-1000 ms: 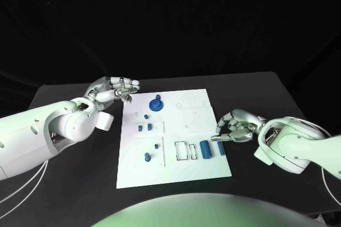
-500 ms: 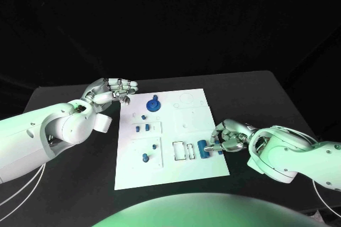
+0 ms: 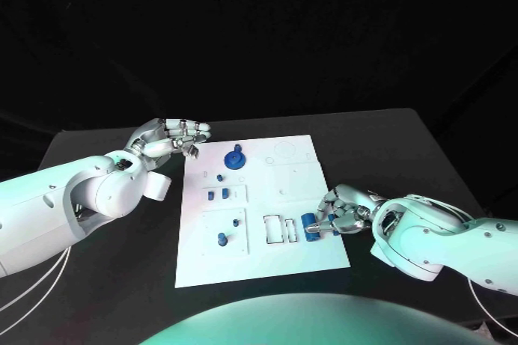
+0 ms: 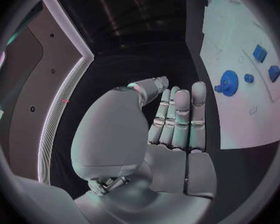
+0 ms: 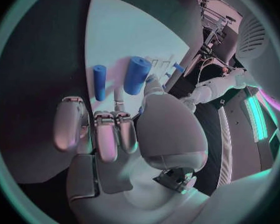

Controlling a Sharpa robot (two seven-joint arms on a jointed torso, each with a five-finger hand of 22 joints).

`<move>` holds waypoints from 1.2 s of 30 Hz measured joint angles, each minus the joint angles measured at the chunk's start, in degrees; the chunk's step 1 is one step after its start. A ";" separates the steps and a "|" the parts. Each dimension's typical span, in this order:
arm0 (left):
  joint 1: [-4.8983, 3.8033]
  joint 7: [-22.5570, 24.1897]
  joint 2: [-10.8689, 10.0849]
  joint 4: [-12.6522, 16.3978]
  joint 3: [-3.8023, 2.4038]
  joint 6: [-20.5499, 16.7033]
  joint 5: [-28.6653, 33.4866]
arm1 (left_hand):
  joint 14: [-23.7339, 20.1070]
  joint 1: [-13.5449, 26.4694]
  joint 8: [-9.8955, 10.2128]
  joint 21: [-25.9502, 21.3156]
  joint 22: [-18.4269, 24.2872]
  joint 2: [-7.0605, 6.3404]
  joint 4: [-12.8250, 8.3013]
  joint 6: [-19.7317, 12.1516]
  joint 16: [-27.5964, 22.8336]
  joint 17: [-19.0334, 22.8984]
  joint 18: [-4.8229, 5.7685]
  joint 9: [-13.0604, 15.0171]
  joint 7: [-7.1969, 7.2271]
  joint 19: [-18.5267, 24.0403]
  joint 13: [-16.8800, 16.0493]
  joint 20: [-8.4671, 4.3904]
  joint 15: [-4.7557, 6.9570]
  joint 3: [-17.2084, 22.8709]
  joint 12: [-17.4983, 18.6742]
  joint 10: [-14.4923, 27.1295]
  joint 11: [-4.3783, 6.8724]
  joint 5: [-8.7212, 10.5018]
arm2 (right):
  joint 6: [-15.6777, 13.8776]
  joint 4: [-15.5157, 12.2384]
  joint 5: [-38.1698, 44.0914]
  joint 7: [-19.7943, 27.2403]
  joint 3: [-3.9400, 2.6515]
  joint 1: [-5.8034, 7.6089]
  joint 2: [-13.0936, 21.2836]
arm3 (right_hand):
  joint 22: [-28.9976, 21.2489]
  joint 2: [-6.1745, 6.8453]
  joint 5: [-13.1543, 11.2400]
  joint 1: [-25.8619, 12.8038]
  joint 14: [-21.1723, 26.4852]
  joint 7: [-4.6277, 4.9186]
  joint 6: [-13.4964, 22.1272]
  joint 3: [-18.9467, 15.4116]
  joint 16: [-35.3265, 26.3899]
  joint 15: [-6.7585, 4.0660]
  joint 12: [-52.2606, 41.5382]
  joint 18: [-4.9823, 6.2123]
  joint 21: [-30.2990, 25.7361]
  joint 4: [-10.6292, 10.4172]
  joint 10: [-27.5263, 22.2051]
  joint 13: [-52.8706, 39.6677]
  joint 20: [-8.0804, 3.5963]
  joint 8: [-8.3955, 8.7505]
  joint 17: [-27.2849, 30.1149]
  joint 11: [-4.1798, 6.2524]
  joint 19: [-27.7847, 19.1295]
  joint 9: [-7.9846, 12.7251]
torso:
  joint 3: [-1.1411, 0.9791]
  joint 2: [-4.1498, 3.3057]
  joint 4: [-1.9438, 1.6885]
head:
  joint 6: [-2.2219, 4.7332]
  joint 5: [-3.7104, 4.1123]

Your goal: Assemble the parts on the task board

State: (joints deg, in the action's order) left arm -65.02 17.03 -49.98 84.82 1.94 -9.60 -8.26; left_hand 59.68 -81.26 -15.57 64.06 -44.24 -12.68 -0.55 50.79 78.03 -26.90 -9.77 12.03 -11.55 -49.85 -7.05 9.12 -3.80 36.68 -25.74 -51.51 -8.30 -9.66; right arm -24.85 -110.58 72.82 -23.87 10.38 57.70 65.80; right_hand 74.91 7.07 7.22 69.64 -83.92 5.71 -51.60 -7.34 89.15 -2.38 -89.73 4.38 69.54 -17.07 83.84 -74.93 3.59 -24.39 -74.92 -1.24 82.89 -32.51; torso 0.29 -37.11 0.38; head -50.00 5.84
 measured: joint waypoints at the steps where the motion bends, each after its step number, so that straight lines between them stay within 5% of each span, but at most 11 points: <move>1: 0.00 -0.01 0.00 0.00 0.00 0.00 0.00 | 0.00 0.00 0.00 0.00 0.00 0.00 0.00 0.00 0.00 0.00 0.00 0.00 0.00 0.00 0.00 0.00 0.00 0.00 0.00 0.00 0.00 0.00 | 0.09 0.23 0.00 -0.09 0.00 -0.18 -0.31 | 0.00 -0.12 0.00 -0.12 0.00 0.00 0.00 0.00 0.00 0.00 0.00 0.00 0.00 0.00 0.00 0.00 0.00 0.00 0.00 0.00 0.00 0.00 | 0.00 0.00 -0.01 | 0.00 -0.04; 15: 0.01 -0.07 -0.09 0.07 0.00 0.07 0.00 | 0.00 0.00 0.00 0.00 0.00 0.00 0.00 0.00 0.00 0.00 0.00 0.00 0.00 0.00 0.00 0.00 0.00 0.00 0.00 0.21 0.21 0.00 | 1.09 1.16 0.97 -0.91 -0.36 -0.97 -2.61 | 0.04 -0.18 -0.01 -0.08 -0.14 -0.62 -1.06 -0.16 0.00 -0.14 0.00 0.01 1.12 0.15 0.21 0.01 -0.34 -1.40 0.01 0.21 0.34 -0.43 | 0.01 0.05 0.02 | 0.00 -0.87; 18: 0.01 -0.08 -0.09 0.10 0.00 0.07 0.00 | 0.00 0.00 0.00 0.00 0.00 0.00 0.00 0.00 0.00 0.00 0.00 0.00 0.00 0.00 0.00 0.00 0.00 0.00 0.00 0.21 0.21 0.00 | 1.12 1.17 1.48 -1.23 -0.38 -1.00 -2.77 | 0.03 -1.87 -0.04 3.21 -0.02 -1.01 -1.85 0.36 0.00 -0.62 0.00 0.01 1.12 0.66 0.17 0.01 -0.54 -1.45 0.01 0.66 0.54 -0.19 | 0.02 0.06 0.02 | 0.00 -0.95; 22: 0.01 -0.09 -0.12 0.11 0.00 0.08 0.00 | 0.00 0.00 0.00 0.00 0.00 0.00 0.00 0.00 0.00 0.00 0.00 0.00 0.00 0.00 0.00 0.00 0.00 0.00 0.00 0.21 0.21 0.00 | 0.75 0.66 1.93 -1.28 -0.46 -1.00 -2.94 | 0.03 -2.38 0.12 8.71 0.08 -1.15 -2.60 4.03 0.00 -0.94 0.00 0.01 1.36 1.22 0.12 0.01 -0.82 -0.72 0.01 1.12 0.82 0.82 | 0.02 0.09 0.02 | 0.00 -1.01; 28: 0.01 -0.10 -0.14 0.13 0.00 0.08 0.01 | 0.00 0.00 0.00 0.00 0.05 0.00 0.00 0.00 0.00 0.00 0.00 0.00 0.00 0.00 0.00 0.00 0.00 0.00 0.00 0.21 0.21 0.00 | -0.77 0.03 1.01 -1.49 -0.36 -1.09 -2.44 | 0.03 -1.78 0.22 10.61 -0.11 -1.03 -2.86 7.13 0.00 -1.13 0.00 0.01 1.78 -0.33 0.30 0.02 -1.03 -0.15 0.01 1.34 1.03 1.21 | 0.02 0.09 0.04 | 0.00 -1.13; 36: 0.01 -0.11 -0.02 0.13 0.00 0.07 0.01 | 0.00 0.00 0.00 0.00 0.05 0.00 0.00 0.00 0.00 -0.01 0.00 -0.01 0.00 0.00 0.00 0.00 0.00 0.00 0.00 0.20 0.21 0.00 | -2.77 -0.64 -6.87 -2.43 -0.03 0.11 -1.59 | 0.02 -1.32 0.17 11.10 -0.11 -0.61 -3.28 10.62 0.00 -1.54 0.00 0.01 2.18 1.13 0.10 0.02 -1.03 0.18 0.02 1.54 1.03 1.36 | 0.04 0.13 0.04 | 0.00 -1.21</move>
State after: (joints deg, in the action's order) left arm -65.01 16.91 -50.00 84.95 1.95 -9.53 -8.25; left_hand 59.68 -81.26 -15.56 64.06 -44.19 -12.68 -0.55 50.79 78.03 -26.91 -9.76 12.02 -11.55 -49.85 -7.05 9.12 -3.80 36.68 -25.74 -51.30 -8.09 -9.66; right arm -27.62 -111.22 65.96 -26.30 10.35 57.81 64.21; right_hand 74.94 5.75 7.39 80.73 -84.03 5.10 -54.88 3.28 89.14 -3.92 -89.73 4.39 71.73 -15.94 83.94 -74.91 2.55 -24.21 -74.90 0.31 83.92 -31.15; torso 0.33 -36.97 0.42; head -50.00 4.63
